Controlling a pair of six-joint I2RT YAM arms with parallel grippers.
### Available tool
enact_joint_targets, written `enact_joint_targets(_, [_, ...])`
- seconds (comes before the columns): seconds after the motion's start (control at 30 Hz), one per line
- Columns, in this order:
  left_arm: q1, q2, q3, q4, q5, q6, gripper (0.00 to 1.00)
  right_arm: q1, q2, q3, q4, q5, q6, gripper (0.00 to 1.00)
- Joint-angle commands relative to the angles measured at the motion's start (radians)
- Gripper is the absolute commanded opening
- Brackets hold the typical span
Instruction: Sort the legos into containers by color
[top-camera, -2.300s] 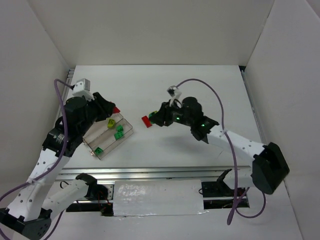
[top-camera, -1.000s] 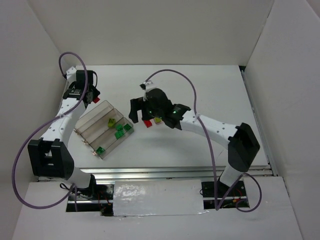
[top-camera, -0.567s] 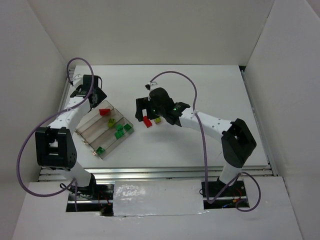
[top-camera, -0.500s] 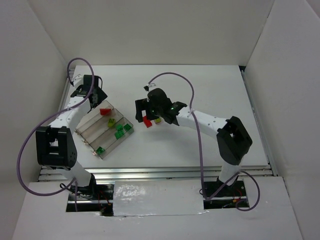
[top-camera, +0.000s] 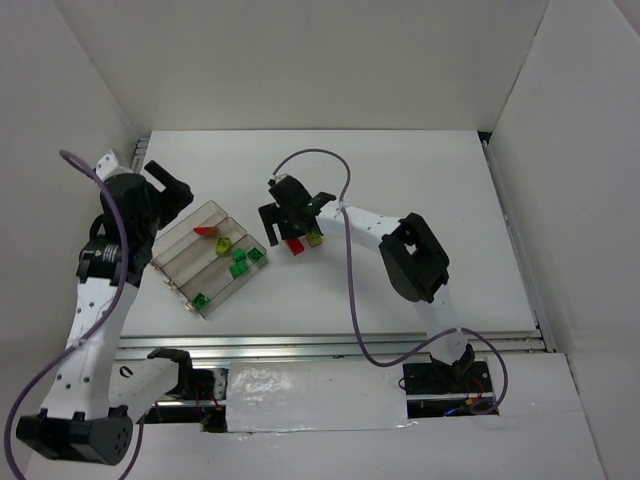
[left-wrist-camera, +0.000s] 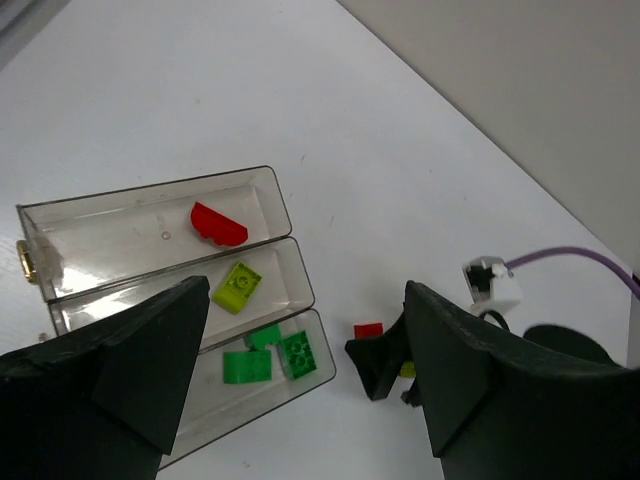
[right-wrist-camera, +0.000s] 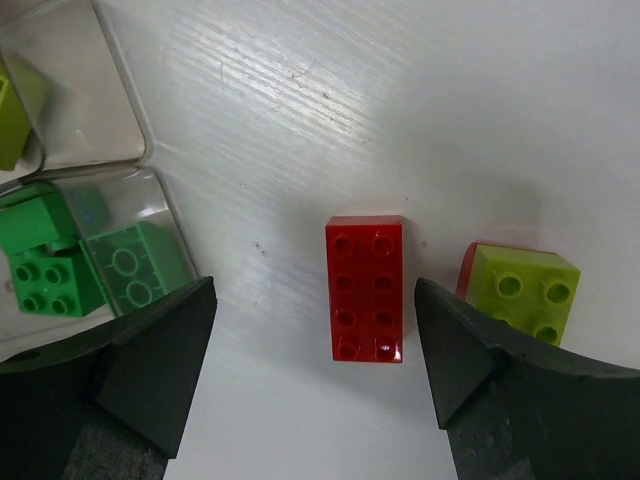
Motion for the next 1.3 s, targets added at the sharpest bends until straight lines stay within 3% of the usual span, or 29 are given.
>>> enact_joint_targets(0.0, [-0.006,-0.06,-0.023,-0.108,0.04,0.113,0.91,-0.007,0.043,0.061,-0.054,0.038,-0.032,0.87])
enact_joint_targets(0.13, [-0.006,-0.162,-0.045,-0.153,0.02,0.192,0.92,-0.007,0.094,0.059,-0.052,0.05,-0.03,0.84])
enact_joint_targets(0.17, [-0.006,-0.199,-0.054,-0.167,0.011,0.212,0.92,-0.007,0.106,0.061,-0.054,0.055,-0.027,0.74])
enact_joint_targets(0.23, [-0.006,-0.25,-0.071,-0.169,0.011,0.235,0.92,-0.007,0.111,0.062,-0.057,0.055,-0.024,0.69])
enact_joint_targets(0.3, [-0.006,-0.274,-0.101,-0.167,0.002,0.256,0.93,-0.002,0.109,0.061,-0.065,0.044,-0.022,0.53])
enact_joint_targets(0.37, [-0.006,-0.301,-0.135,-0.161,-0.013,0.27,0.93,0.001,0.105,0.07,-0.072,0.047,-0.019,0.45])
enact_joint_targets(0.4, [-0.006,-0.31,-0.147,-0.158,-0.021,0.27,0.93,0.001,0.094,0.072,-0.08,0.042,-0.021,0.32])
enact_joint_targets(0.43, [-0.006,-0.314,-0.172,-0.155,-0.029,0.272,0.93,0.004,0.085,0.066,-0.08,0.053,-0.018,0.04])
enact_joint_targets(0.47, [-0.006,-0.316,-0.184,-0.149,-0.032,0.272,0.94,0.006,0.071,0.058,-0.068,0.073,-0.009,0.0])
enact_joint_targets(0.67, [-0.006,-0.311,-0.195,-0.136,-0.014,0.273,0.92,0.019,-0.102,0.075,-0.069,0.107,0.001,0.0])
enact_joint_targets(0.77, [-0.005,-0.316,-0.198,-0.136,-0.014,0.272,0.92,0.038,-0.124,0.108,-0.026,-0.048,-0.007,0.0])
enact_joint_targets(0.87, [-0.003,-0.322,-0.198,-0.135,-0.017,0.267,0.92,0.05,-0.078,0.173,0.046,-0.248,0.001,0.0])
enact_joint_targets(0.97, [-0.002,-0.333,-0.2,-0.135,-0.018,0.267,0.93,0.065,-0.018,0.222,0.168,-0.327,0.057,0.0])
enact_joint_targets(1.17, [0.009,-0.365,-0.201,-0.13,-0.037,0.26,0.93,0.071,0.089,0.279,0.49,-0.338,0.319,0.05])
enact_joint_targets(1.27, [0.014,-0.368,-0.203,-0.13,-0.032,0.26,0.93,0.082,0.158,0.332,0.586,-0.272,0.442,0.06])
